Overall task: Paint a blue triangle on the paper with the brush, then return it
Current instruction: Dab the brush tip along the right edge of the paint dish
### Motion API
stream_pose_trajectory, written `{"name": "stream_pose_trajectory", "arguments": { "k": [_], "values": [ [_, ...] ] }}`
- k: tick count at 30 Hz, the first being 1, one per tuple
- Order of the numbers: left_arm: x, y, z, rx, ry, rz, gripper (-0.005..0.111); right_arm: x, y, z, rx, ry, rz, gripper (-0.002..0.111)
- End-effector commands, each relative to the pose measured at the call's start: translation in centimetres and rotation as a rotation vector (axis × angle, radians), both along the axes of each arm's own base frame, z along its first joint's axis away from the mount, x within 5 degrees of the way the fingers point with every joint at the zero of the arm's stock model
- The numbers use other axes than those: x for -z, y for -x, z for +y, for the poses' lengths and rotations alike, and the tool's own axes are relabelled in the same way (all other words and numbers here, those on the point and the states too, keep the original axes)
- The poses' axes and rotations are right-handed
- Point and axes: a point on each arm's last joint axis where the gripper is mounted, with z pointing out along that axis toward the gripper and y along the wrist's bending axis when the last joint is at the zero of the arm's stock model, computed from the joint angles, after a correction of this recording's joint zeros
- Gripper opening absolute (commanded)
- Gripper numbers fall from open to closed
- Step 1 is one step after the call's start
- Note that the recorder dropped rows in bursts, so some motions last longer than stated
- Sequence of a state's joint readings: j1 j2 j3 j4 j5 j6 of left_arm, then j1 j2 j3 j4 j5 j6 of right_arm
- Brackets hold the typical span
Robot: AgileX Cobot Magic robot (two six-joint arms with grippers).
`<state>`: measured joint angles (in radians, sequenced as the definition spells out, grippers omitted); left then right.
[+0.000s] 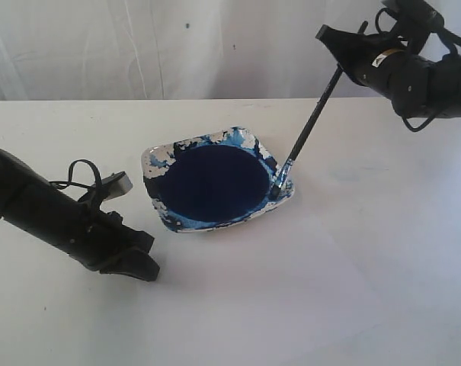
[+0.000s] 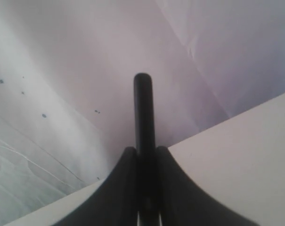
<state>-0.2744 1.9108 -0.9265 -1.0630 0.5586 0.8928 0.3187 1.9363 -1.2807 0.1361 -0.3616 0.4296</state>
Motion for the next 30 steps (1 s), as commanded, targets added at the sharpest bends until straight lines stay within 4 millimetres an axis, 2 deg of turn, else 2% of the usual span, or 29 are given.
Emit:
{"name": "stream_pose_trajectory", "arguments": {
  "k": [1,10,19,30],
  "values": [
    [0.55,0.31,0.15,0.03,-0.037,-0.005,0.0,-0.05,-0.23,-0.87,0.016,0.023,-0.008,0.0],
    [0.55,0.31,0.15,0.03,-0.037,-0.005,0.0,-0.01,-0.47,-1.72,0.027,0.063,-0.014,0.0],
    [0.55,0.31,0.15,0.03,-0.037,-0.005,0.0,-0.04,-0.48,-1.74,0.027,0.064,-0.018,0.0],
    [0.55,0.31,0.15,0.03,-0.037,-0.005,0.0,-0.38,-0.52,-1.77,0.048,-0.02,-0.027,0.0]
  ]
}}
